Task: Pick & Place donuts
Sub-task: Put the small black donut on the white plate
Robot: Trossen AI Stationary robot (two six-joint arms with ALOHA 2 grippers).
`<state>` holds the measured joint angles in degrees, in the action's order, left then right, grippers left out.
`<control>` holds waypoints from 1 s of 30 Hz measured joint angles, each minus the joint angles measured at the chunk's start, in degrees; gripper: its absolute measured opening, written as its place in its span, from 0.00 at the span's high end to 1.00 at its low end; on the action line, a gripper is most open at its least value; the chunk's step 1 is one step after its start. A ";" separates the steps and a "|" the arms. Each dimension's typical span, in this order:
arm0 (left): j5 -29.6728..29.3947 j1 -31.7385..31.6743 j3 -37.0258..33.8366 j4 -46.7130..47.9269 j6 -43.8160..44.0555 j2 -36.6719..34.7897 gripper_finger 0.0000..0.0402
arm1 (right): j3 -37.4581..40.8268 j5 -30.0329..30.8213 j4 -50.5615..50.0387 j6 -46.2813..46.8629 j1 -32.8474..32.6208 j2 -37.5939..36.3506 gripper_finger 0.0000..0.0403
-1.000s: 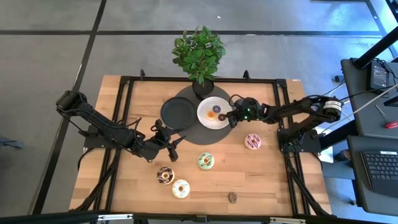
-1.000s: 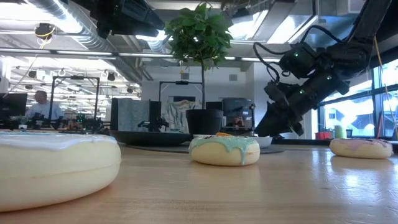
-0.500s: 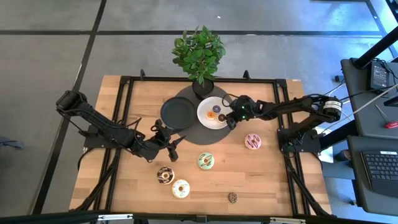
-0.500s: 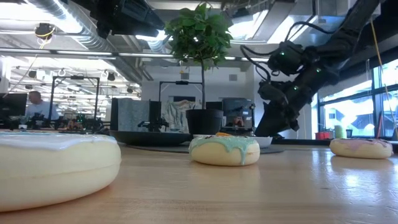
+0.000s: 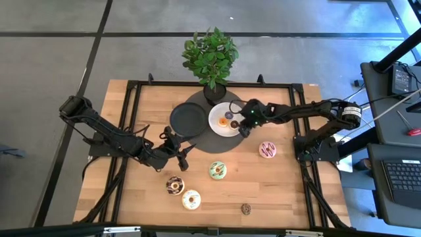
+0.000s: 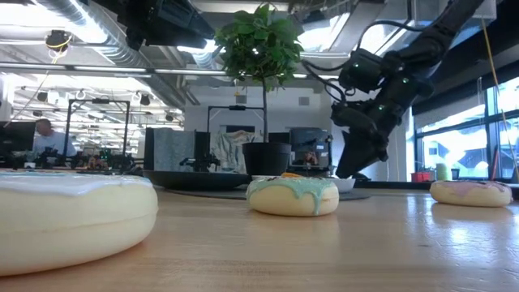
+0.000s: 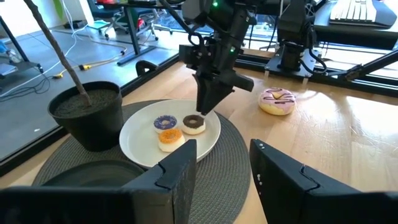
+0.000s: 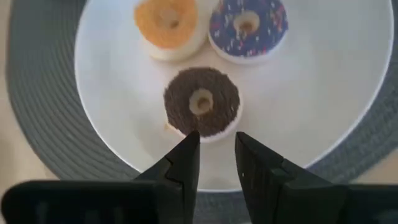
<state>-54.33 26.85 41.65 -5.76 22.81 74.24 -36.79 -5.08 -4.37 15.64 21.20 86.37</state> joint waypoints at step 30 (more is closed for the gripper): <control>4.35 -1.92 0.00 0.03 0.42 0.00 0.65 | -0.66 4.55 -0.95 -2.45 -4.43 0.45 0.74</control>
<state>-49.98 24.93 41.65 -5.73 23.22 74.24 -37.45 -0.54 -5.32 13.19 16.78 86.82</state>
